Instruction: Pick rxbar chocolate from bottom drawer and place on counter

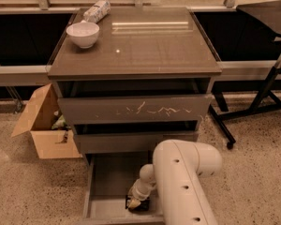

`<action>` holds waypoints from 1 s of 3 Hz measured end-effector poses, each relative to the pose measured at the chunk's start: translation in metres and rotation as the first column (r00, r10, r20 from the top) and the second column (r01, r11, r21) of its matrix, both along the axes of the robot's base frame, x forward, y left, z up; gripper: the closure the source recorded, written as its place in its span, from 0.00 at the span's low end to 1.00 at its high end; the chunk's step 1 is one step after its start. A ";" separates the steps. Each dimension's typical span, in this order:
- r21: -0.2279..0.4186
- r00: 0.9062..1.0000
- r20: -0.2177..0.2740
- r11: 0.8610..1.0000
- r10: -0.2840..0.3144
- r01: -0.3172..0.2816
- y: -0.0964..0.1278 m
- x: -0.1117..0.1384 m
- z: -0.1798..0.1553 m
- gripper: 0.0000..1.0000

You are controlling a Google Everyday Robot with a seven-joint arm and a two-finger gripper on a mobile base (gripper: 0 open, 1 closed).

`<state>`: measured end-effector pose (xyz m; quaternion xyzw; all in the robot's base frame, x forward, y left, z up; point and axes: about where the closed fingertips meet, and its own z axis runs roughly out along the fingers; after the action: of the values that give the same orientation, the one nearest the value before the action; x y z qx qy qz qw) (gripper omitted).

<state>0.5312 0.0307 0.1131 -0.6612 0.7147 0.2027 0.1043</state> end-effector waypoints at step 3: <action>0.357 0.988 0.138 0.928 0.063 -0.109 -0.020 0.008 0.088 1.00</action>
Offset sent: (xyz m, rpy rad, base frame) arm 0.0049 -0.0329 0.1216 0.5027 -0.2228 0.1861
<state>0.5387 0.0109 0.2012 -0.6725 0.6272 0.2945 0.2602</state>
